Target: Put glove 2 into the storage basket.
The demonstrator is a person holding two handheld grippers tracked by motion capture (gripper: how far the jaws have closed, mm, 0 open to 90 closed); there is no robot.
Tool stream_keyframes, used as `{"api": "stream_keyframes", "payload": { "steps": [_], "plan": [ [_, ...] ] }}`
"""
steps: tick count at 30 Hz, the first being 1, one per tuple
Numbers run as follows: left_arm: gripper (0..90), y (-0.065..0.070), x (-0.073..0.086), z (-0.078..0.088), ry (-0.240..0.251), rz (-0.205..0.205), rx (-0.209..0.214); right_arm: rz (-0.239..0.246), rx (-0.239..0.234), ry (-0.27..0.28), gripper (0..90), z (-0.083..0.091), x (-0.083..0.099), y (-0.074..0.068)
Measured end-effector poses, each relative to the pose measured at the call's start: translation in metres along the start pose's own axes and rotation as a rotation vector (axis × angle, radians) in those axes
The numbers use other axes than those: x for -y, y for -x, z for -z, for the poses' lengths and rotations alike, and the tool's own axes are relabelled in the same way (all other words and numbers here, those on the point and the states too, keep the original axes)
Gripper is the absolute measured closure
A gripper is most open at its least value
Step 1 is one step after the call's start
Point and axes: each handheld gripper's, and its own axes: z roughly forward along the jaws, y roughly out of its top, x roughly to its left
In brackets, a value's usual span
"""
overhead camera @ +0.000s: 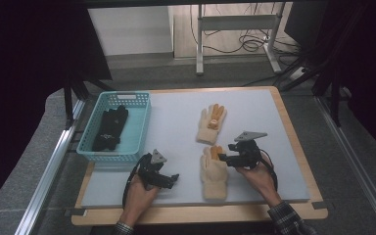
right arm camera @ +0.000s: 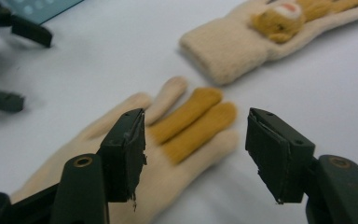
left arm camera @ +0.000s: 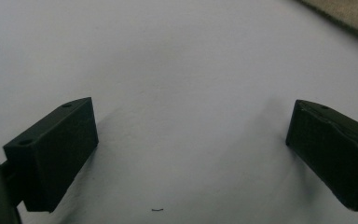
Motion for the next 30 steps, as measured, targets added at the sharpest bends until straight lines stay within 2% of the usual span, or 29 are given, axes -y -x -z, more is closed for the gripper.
{"api": "stream_keyframes", "payload": {
  "steps": [1,2,5,10,11,14,17,19,21,22,28,30],
  "plan": [
    [2.4,0.000,0.000,0.000,0.000,0.000,0.000,-0.009,0.005,0.001,37.6,-0.006,-0.006,0.007],
    [2.4,0.000,0.000,0.000,0.000,0.000,0.000,-0.009,0.005,0.001,37.6,-0.006,-0.006,0.007],
    [2.4,0.000,0.000,0.000,0.000,0.001,0.000,-0.015,0.017,-0.006,37.3,-0.019,-0.018,0.021],
    [2.4,0.000,0.000,0.000,0.000,0.001,0.000,-0.012,0.019,-0.006,37.4,-0.031,-0.032,0.031],
    [2.4,0.000,0.000,0.000,0.000,-0.001,0.000,-0.009,0.032,-0.007,39.6,-0.036,-0.039,0.035],
    [2.4,0.000,0.000,0.000,0.000,0.000,0.000,-0.011,0.040,-0.003,42.3,-0.042,-0.046,0.039],
    [2.4,0.000,0.000,0.000,0.000,0.000,0.001,-0.015,0.057,-0.012,51.0,-0.054,-0.056,0.046],
    [2.4,0.000,0.000,0.000,0.000,0.000,0.001,-0.010,0.064,-0.018,51.4,-0.058,-0.058,0.048],
    [2.4,0.000,0.000,0.000,0.000,0.000,0.001,-0.011,0.082,-0.034,51.4,-0.069,-0.063,0.052],
    [2.4,0.000,0.000,0.000,0.000,0.000,0.001,-0.011,0.082,-0.034,51.4,-0.069,-0.063,0.052],
    [2.4,0.000,0.000,0.000,0.000,0.001,0.002,-0.032,0.114,-0.038,41.0,-0.094,-0.067,0.059],
    [2.4,0.000,0.000,0.000,0.001,0.001,0.002,-0.017,0.123,-0.045,40.0,-0.101,-0.067,0.058]
  ]
}}
